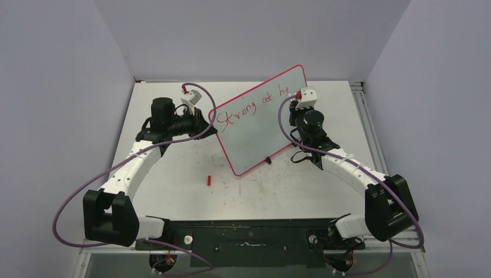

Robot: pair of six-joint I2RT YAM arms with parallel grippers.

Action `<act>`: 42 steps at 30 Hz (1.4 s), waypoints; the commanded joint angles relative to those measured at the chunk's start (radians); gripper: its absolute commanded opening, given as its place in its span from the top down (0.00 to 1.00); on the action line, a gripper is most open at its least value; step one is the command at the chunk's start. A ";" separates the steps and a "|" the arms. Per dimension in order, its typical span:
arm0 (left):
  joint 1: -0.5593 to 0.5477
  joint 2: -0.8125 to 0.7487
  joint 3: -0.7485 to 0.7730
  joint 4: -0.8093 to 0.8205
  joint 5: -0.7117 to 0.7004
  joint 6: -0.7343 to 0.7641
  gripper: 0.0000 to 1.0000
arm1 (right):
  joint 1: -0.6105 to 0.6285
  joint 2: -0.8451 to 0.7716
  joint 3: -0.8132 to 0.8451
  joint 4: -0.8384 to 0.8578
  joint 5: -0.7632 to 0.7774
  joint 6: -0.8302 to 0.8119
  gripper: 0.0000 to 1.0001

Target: Write a sentence on the whiteboard

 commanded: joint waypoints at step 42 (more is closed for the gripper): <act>0.011 0.018 0.085 -0.125 0.030 0.115 1.00 | -0.089 -0.288 -0.031 -0.138 -0.123 0.075 0.95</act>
